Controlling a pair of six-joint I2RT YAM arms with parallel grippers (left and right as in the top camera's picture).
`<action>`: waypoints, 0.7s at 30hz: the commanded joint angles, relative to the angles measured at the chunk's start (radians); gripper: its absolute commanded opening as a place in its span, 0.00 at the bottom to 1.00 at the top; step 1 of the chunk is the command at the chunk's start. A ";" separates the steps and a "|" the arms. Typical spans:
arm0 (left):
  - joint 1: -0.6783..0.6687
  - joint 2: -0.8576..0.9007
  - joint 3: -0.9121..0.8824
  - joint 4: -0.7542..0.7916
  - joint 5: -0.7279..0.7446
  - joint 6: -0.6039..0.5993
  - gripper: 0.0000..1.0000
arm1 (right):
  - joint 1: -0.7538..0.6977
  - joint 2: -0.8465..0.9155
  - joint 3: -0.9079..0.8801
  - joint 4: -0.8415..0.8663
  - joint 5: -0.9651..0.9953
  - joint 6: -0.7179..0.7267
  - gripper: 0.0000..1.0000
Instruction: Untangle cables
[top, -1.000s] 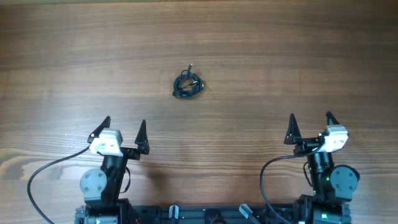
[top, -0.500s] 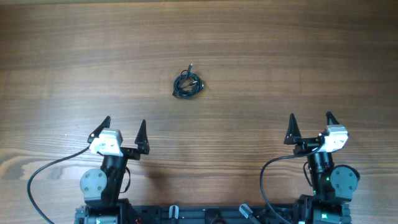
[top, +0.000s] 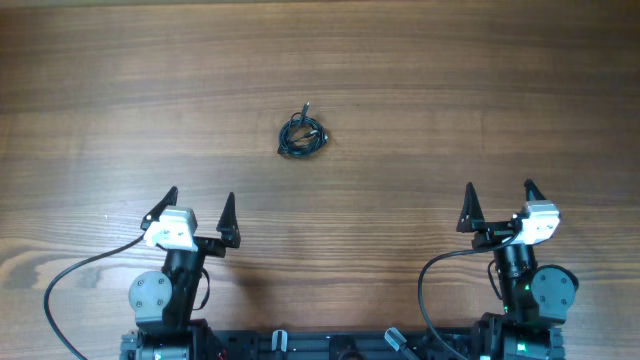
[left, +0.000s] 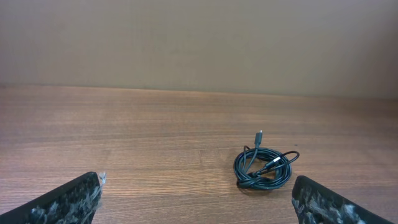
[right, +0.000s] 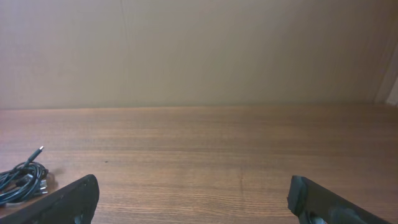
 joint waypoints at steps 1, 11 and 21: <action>-0.005 0.002 -0.010 0.003 0.009 0.016 1.00 | 0.006 0.007 -0.001 0.003 -0.002 -0.013 1.00; -0.005 0.002 -0.010 0.002 -0.025 0.016 1.00 | 0.006 0.007 -0.001 0.003 -0.002 -0.013 1.00; -0.005 0.002 -0.009 0.148 -0.163 0.011 1.00 | 0.006 0.007 -0.001 0.003 -0.002 -0.013 1.00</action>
